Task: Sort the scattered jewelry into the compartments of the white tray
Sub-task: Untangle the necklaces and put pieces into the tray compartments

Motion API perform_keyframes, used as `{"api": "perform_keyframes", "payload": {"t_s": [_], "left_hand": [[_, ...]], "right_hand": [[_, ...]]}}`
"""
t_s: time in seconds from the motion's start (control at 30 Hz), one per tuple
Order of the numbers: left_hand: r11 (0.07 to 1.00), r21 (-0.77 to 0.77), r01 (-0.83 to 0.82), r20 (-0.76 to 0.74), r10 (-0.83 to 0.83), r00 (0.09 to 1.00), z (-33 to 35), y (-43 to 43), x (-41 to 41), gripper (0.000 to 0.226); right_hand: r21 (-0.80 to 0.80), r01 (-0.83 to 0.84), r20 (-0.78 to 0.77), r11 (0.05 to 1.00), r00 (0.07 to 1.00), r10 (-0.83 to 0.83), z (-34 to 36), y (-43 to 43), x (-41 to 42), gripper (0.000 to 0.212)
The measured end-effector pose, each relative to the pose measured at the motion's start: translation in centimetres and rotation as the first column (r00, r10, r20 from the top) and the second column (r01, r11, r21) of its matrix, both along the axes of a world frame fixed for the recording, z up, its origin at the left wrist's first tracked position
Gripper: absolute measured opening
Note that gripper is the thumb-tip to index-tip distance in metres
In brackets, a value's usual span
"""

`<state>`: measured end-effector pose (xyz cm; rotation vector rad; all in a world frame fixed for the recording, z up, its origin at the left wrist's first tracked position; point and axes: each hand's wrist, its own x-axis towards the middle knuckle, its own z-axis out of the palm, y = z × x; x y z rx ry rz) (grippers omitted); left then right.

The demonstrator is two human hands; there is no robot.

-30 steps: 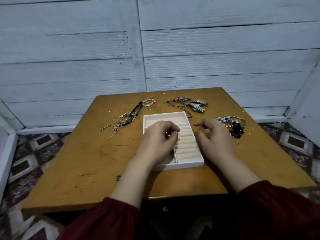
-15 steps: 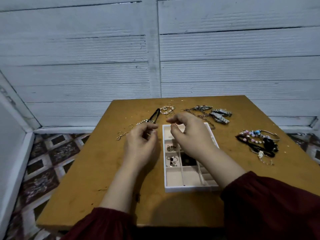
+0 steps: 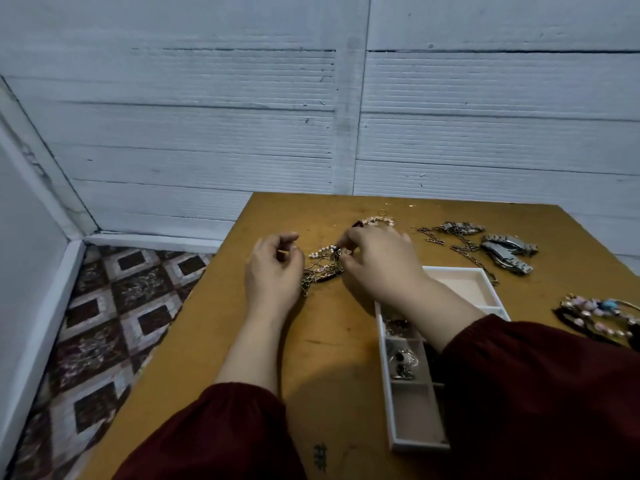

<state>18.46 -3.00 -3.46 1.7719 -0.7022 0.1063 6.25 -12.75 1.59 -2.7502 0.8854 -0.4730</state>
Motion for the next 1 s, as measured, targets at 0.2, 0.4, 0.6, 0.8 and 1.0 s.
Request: {"api": "perform_keyframes", "payload": {"t_s": [0.2,0.4,0.6,0.8,1.0], "left_hand": [[0.999,0.042,-0.026,0.075,0.022,0.997,-0.2,-0.1,1.7,0.019],[0.997,0.046,-0.069,0.102,0.064,0.993,-0.4,-0.1,2.0,0.021],[0.988,-0.016,-0.155,0.051,0.155,0.987,-0.1,0.0,2.4,0.019],[0.988,-0.029,-0.153,0.041,0.155,0.987,0.0,0.1,2.3,0.018],[0.987,-0.042,-0.154,0.006,0.155,0.988,0.2,0.0,2.3,0.018]], "right_hand": [[-0.155,-0.073,-0.162,0.985,0.986,0.048,-0.8,-0.3,3.4,0.028],[-0.281,-0.072,-0.245,0.957,0.97,0.001,-1.2,-0.9,6.4,0.025],[-0.31,0.006,-0.288,0.951,0.952,-0.1,-1.1,-1.0,8.0,0.039],[-0.291,-0.021,-0.333,0.957,0.939,-0.08,-1.2,-0.9,8.7,0.033],[-0.306,-0.073,-0.345,0.949,0.938,-0.039,-1.3,-1.0,8.5,0.028]]}}
